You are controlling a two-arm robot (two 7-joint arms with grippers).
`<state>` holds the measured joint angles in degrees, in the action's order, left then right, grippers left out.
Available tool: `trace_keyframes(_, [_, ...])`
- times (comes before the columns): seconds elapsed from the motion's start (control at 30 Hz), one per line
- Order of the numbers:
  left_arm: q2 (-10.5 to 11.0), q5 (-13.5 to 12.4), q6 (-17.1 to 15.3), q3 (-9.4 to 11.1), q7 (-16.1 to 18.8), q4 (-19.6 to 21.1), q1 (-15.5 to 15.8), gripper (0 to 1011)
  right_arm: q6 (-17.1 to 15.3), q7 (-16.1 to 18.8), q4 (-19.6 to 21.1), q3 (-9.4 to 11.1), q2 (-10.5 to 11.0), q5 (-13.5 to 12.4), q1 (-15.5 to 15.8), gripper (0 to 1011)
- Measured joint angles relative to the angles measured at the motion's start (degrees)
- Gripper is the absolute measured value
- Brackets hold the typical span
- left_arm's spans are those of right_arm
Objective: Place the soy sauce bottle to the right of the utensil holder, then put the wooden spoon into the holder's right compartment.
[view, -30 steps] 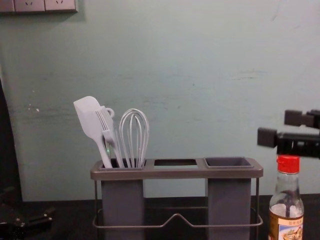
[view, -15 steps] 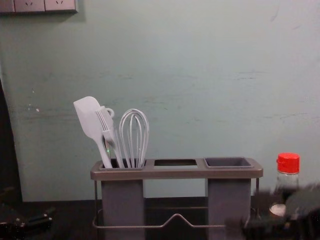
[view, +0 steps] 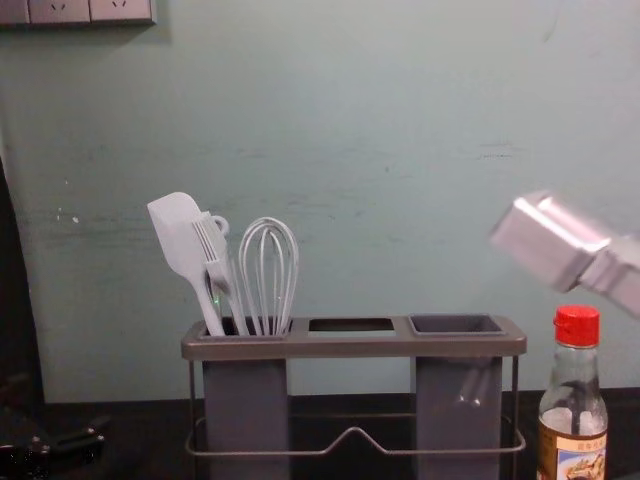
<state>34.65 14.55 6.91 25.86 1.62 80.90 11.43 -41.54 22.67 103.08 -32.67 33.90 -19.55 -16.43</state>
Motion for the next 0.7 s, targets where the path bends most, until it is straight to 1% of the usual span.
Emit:
trace_keyframes(0.13, [0.0, 0.0, 0.0, 0.0, 0.0, 0.0, 0.0, 1011, -2.9, 0.4, -1.6, -1.5, -1.1, 1.3, -2.1, 1002])
trace_keyframes(0.23, [0.0, 0.0, 0.0, 0.0, 0.0, 0.0, 0.0, 1011, -3.8, 0.7, -2.6, -2.2, -1.8, 2.0, -3.1, 1002])
trace_keyframes(0.33, [0.0, 0.0, 0.0, 0.0, 0.0, 0.0, 0.0, 1012, -5.0, 1.4, -4.7, -3.1, -3.2, 2.9, -4.5, 1002])
trace_keyframes(0.5, [0.0, 0.0, 0.0, 0.0, 0.0, 0.0, 0.0, 1011, -5.5, 2.2, -6.8, -3.7, -4.7, 3.8, -5.8, 1000])
trace_keyframes(0.7, [0.0, 0.0, 0.0, 0.0, 0.0, 0.0, 0.0, 1011, -5.6, 2.6, -8.2, -3.9, -5.9, 4.6, -6.4, 1000])
